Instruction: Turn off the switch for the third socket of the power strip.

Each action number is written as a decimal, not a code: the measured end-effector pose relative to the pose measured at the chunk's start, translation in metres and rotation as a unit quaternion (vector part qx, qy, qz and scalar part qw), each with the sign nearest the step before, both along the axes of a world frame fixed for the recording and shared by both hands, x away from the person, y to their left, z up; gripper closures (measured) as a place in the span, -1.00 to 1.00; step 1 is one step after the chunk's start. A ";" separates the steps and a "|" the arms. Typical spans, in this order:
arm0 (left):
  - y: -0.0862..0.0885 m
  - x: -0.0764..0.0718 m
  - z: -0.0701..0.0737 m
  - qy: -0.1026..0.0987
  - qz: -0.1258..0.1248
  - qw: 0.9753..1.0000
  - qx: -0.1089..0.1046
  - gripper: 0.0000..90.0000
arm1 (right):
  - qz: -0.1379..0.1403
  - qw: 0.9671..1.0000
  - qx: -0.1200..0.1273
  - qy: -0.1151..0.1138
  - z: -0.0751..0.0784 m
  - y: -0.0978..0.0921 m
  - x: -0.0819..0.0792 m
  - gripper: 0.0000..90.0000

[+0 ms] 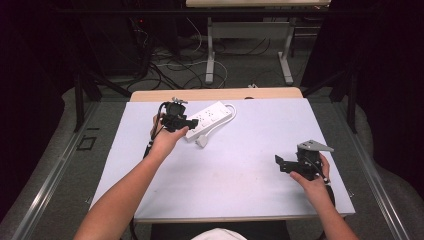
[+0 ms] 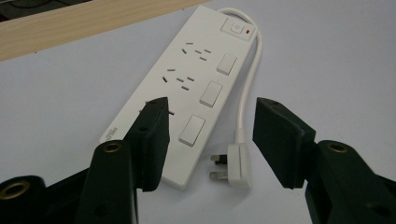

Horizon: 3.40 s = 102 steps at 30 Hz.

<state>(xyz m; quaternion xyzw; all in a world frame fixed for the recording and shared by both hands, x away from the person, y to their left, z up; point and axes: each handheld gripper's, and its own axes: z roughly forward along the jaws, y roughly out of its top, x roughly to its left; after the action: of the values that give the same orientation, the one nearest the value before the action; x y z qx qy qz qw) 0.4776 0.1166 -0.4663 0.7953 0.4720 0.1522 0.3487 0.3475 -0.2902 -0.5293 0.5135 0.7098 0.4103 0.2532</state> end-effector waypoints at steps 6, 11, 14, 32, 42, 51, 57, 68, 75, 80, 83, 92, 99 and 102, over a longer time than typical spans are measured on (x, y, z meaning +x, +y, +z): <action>-0.002 0.003 -0.004 0.005 0.002 1.000 0.004 0.12 | 0.002 1.000 -0.005 0.002 -0.001 0.000 0.000 -0.82; -0.002 0.005 -0.006 0.010 0.009 1.000 0.003 0.19 | 0.002 1.000 -0.001 0.004 -0.002 0.000 0.001 -0.82; -0.003 0.006 -0.007 0.013 0.009 1.000 0.003 0.23 | 0.002 1.000 -0.001 0.005 -0.002 0.000 0.001 -0.81; -0.005 0.011 -0.015 0.027 0.018 0.999 0.014 0.45 | 0.007 1.000 -0.004 0.011 -0.004 0.000 0.002 -0.81; -0.007 0.013 -0.021 0.033 0.020 0.999 0.018 0.47 | 0.009 1.000 -0.005 0.017 -0.007 -0.001 0.003 -0.79; -0.010 0.014 -0.026 0.042 0.018 0.999 0.026 0.51 | 0.008 1.000 -0.003 0.021 -0.006 -0.002 0.004 -0.75; -0.011 0.015 -0.028 0.042 0.018 0.999 0.025 0.52 | 0.006 1.000 -0.003 0.021 -0.006 -0.002 0.003 -0.75; -0.015 0.017 -0.034 0.047 0.018 0.998 0.031 0.59 | 0.005 1.000 -0.004 0.021 -0.007 -0.002 0.004 -0.75; -0.016 0.019 -0.036 0.051 0.018 0.998 0.034 0.65 | 0.007 1.000 -0.004 0.020 -0.007 -0.002 0.004 -0.75; -0.015 0.021 -0.038 0.055 0.023 0.998 0.028 0.70 | 0.010 1.000 -0.009 0.018 -0.007 -0.003 0.004 -0.75; -0.014 0.022 -0.039 0.060 0.023 0.998 0.029 0.73 | 0.009 1.000 -0.011 0.018 -0.007 -0.003 0.004 -0.75; -0.015 0.026 -0.044 0.065 0.020 0.997 0.024 0.81 | 0.011 1.000 -0.009 0.019 -0.008 -0.003 0.005 -0.75; -0.014 0.029 -0.046 0.068 0.030 0.997 0.013 0.87 | 0.011 1.000 -0.010 0.019 -0.008 -0.003 0.005 -0.75; -0.012 0.031 -0.047 0.065 0.036 0.997 0.011 0.90 | 0.011 1.000 -0.009 0.020 -0.008 -0.003 0.005 -0.75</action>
<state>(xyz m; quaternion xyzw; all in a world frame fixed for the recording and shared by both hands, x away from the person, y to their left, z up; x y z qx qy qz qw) 0.5087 0.1047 -0.5130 0.7899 0.5203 0.1174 0.3027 0.3521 -0.2928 -0.5372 0.5112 0.7243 0.3963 0.2390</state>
